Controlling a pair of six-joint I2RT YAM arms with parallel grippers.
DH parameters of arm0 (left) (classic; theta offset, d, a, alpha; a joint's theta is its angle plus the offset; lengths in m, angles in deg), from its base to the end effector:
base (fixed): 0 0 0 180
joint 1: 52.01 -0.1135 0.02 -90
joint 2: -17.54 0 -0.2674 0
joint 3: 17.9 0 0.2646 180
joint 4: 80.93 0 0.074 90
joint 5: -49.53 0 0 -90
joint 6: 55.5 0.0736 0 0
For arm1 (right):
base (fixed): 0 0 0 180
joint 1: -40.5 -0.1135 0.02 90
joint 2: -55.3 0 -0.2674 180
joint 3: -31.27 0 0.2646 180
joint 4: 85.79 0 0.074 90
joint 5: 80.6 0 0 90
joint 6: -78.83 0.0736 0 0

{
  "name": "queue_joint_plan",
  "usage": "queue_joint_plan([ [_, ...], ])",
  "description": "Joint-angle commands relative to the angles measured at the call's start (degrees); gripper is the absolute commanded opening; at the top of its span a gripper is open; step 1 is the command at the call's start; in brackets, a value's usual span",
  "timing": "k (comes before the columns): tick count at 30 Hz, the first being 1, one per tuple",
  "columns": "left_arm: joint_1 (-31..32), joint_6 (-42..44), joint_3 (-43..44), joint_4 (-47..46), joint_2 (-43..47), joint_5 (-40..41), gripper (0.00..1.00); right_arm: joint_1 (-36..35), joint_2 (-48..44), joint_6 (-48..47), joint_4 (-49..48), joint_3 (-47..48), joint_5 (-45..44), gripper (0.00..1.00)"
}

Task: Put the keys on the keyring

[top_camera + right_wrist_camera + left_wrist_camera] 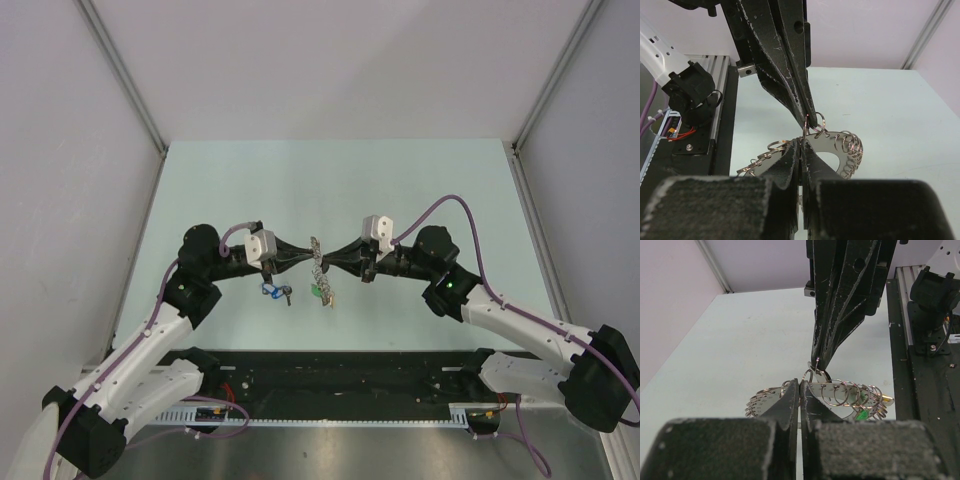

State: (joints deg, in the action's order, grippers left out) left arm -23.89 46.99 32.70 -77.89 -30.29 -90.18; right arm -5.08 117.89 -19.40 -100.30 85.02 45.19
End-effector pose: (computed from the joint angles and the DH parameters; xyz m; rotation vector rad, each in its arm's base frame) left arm 0.1732 -0.1562 0.3239 1.1651 1.1628 -0.8883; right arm 0.1732 0.2383 0.3234 -1.1399 1.0807 0.9757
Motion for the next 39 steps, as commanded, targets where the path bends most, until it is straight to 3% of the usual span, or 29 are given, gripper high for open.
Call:
queue_joint_plan([
  [1, 0.4, -0.5, 0.5, -3.0, 1.2, -0.2, 0.00, -0.3, -0.5, -1.0, -1.0, 2.4, -1.2, 0.00],
  [39, 0.4, -0.4, 0.6, -2.8, 0.7, -0.5, 0.00, -1.2, -0.7, -1.4, -1.0, 2.5, -3.3, 0.00],
])
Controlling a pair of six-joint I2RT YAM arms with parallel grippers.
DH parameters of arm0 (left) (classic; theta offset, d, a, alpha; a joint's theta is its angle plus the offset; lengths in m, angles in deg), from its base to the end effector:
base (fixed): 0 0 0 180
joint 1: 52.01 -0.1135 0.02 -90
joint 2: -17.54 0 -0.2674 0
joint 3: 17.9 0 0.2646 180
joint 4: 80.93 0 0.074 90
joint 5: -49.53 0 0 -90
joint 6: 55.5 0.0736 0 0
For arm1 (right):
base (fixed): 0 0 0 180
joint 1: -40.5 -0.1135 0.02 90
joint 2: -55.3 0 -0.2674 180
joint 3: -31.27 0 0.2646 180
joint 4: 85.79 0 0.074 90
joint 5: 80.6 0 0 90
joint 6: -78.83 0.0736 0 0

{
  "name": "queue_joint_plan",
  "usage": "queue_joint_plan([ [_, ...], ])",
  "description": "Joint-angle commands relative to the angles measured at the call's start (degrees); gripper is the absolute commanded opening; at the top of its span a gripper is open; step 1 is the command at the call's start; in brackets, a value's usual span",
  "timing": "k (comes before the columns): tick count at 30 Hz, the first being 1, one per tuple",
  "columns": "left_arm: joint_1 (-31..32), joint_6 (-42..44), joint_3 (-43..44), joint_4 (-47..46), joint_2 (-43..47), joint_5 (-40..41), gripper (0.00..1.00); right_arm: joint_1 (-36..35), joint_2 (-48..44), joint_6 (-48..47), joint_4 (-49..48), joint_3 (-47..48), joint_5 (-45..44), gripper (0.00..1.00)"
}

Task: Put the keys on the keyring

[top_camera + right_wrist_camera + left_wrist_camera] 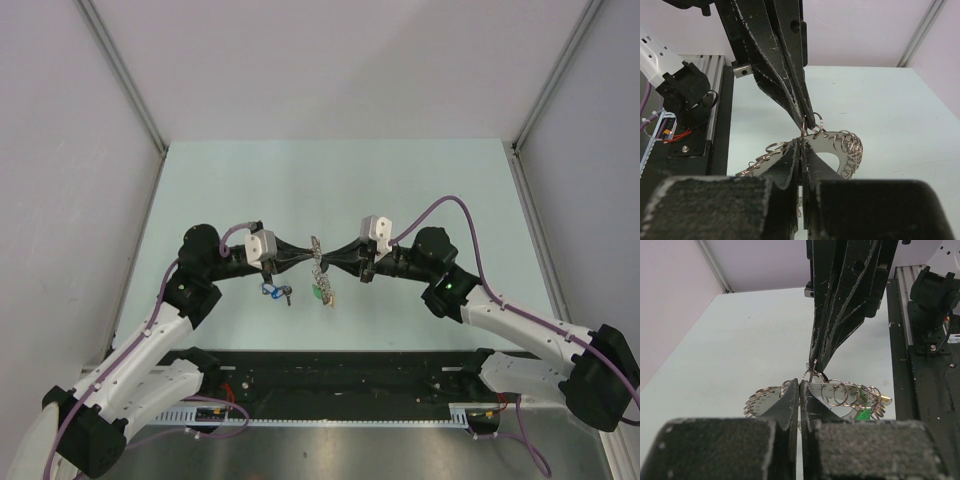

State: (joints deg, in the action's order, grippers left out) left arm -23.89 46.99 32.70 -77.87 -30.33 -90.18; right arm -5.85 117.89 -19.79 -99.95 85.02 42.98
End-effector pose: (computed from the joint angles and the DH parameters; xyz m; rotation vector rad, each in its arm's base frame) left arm 0.1733 -0.1563 0.3237 1.1652 1.1638 -0.8887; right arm 0.1729 0.2402 0.3228 -1.1259 1.0947 0.9546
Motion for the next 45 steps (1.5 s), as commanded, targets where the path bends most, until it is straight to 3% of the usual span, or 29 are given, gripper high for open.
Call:
queue_joint_plan([
  [1, 0.4, -0.3, 0.6, -2.7, 0.8, -0.5, 0.00, -0.5, -1.1, -0.9, -1.4, 2.5, -1.2, 0.00],
  [13, 0.4, -0.2, 0.7, -2.3, 0.8, 0.6, 0.00, -0.9, -4.1, -1.0, -0.2, 2.4, -2.1, 0.00],
  [45, 0.5, -0.5, 0.7, -2.6, 0.7, 0.3, 0.00, -1.0, -0.3, -0.1, -2.2, 2.6, -2.7, 0.00],
])
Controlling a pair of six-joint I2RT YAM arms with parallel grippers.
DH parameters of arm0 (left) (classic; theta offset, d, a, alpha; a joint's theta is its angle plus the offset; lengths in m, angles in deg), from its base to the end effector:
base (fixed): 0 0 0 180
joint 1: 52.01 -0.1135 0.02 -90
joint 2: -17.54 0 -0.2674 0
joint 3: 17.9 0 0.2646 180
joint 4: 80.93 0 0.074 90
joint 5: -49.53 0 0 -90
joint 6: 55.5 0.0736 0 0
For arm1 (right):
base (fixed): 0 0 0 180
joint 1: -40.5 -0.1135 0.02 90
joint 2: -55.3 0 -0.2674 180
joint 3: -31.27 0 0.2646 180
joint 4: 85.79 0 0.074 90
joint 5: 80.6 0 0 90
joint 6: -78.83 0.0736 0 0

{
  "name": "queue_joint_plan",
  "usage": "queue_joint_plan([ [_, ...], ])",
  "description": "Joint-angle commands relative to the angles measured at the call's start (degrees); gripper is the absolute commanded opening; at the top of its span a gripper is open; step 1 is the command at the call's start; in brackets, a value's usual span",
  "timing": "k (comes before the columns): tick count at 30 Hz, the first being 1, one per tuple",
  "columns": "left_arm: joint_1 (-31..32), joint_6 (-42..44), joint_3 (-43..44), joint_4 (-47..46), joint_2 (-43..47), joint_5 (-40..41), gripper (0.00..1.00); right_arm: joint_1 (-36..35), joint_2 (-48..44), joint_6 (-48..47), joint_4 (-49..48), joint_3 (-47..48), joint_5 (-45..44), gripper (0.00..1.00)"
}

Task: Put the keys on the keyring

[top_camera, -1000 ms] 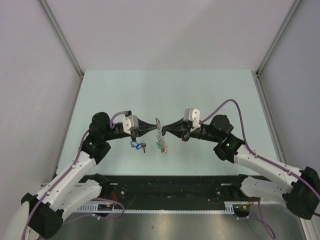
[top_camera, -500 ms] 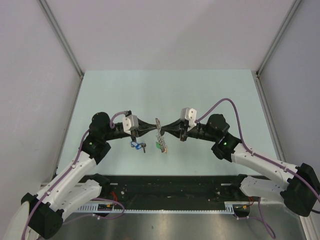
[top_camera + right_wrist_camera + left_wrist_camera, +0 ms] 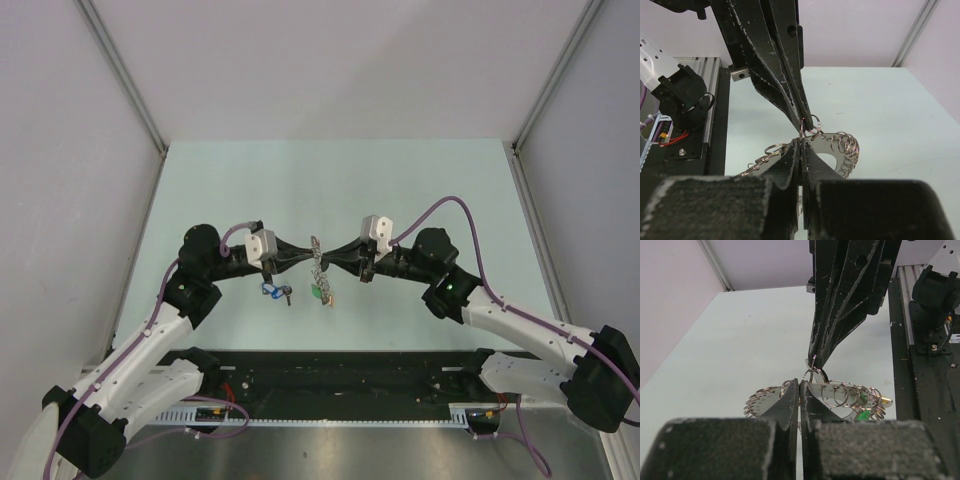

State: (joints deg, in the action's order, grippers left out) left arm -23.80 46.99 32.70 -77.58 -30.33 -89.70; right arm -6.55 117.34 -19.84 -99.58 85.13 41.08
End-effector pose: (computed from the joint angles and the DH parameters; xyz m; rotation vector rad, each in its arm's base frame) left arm 0.1737 -0.1564 0.3231 1.1611 1.1721 -0.8853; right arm 0.1710 0.2404 0.3254 -1.1086 1.0994 0.9395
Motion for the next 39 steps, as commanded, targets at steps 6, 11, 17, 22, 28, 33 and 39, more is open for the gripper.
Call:
queue_joint_plan([
  [6, 0.5, -1.2, 0.8, -3.3, 0.5, 0.2, 0.00, -0.5, 1.2, 0.2, -2.1, 3.0, -1.1, 0.00],
  [11, 1.0, -0.4, 1.4, -1.9, 0.1, 1.2, 0.01, -0.9, 1.5, 0.2, -2.3, 3.1, -1.5, 0.00],
  [17, 1.6, 0.3, 1.7, -0.8, 0.0, 2.6, 0.00, -1.2, 1.9, 0.3, -2.0, 3.5, -2.5, 0.00],
  [22, 2.5, 1.3, 2.1, 0.6, -0.3, 3.7, 0.00, -1.6, 2.1, 0.7, -1.8, 3.6, -3.9, 0.00],
  [28, 3.1, 1.5, 2.2, 1.1, -0.2, 4.8, 0.00, -1.6, 2.9, 0.4, -0.9, 4.2, -4.0, 0.00],
  [33, 3.1, 1.7, 2.1, 1.3, 0.6, 5.9, 0.00, -1.8, 2.7, -0.3, 0.0, 4.5, -5.3, 0.00],
  [39, 3.2, 1.9, 1.8, 1.1, 1.4, 8.9, 0.00, -1.8, -0.7, -0.9, 2.5, 4.5, -6.5, 0.00],
])
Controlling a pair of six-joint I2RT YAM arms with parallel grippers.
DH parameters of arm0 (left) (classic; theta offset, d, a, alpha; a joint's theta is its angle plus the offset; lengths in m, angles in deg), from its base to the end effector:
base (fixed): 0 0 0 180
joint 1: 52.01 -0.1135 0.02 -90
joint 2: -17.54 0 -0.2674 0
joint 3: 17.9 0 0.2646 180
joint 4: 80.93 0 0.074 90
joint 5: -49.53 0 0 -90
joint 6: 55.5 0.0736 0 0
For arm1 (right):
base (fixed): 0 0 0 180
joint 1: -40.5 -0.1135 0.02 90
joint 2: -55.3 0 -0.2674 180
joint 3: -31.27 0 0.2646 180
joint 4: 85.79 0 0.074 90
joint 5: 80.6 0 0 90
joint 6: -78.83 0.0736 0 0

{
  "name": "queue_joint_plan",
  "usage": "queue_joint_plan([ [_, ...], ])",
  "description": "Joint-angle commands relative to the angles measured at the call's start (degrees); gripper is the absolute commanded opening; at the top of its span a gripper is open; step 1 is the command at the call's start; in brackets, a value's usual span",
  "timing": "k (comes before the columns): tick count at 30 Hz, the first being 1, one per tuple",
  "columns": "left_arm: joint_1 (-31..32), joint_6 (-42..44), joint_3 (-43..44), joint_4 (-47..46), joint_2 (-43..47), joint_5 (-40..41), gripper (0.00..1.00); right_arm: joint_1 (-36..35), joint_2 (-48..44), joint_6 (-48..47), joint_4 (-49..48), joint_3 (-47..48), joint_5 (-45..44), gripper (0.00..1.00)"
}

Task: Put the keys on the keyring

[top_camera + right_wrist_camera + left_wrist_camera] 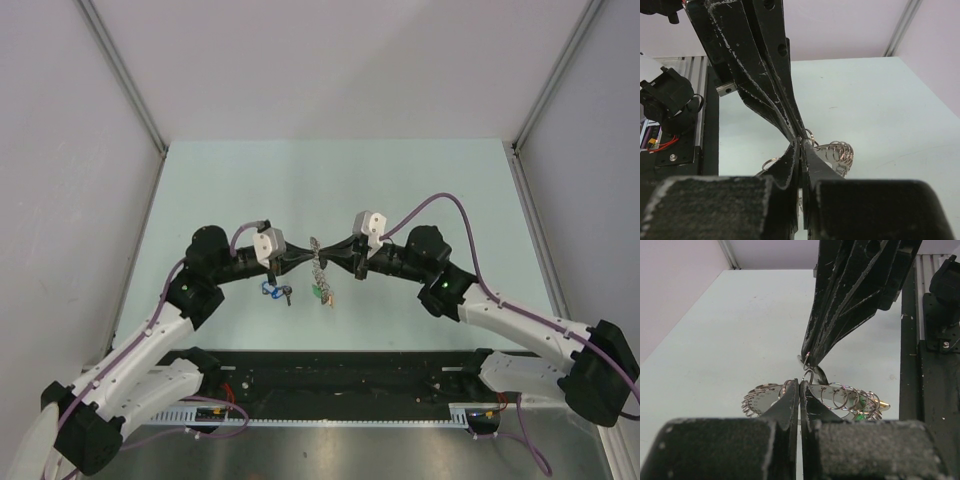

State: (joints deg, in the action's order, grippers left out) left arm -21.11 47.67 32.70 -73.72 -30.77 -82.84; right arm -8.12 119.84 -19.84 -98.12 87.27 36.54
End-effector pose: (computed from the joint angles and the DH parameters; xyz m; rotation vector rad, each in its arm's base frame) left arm 0.1757 -0.1630 0.3127 1.1310 1.2733 -0.8414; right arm 0.1770 0.2517 0.3249 -1.0813 1.1553 0.9068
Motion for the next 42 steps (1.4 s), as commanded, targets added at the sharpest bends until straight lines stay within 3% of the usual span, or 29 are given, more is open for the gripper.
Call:
queue_joint_plan([
  [1, 0.4, 1.2, 1.7, -2.9, 2.0, 2.5, 0.00, -0.2, -4.1, -1.1, 1.3, 2.4, -2.1, 0.00],
  [11, 0.4, 0.2, -0.2, -6.3, 3.9, 4.8, 0.00, 0.5, -3.4, -1.1, 1.6, 2.3, -1.9, 0.00],
  [23, 0.4, -0.8, -0.8, -8.0, 3.7, 0.7, 0.00, 0.8, -2.7, -0.4, 1.0, 2.3, -0.6, 0.00],
  [42, 0.4, -1.0, -0.8, -8.3, 3.4, 0.8, 0.00, 0.8, -2.6, 0.1, 0.3, 2.3, 1.3, 0.00],
])
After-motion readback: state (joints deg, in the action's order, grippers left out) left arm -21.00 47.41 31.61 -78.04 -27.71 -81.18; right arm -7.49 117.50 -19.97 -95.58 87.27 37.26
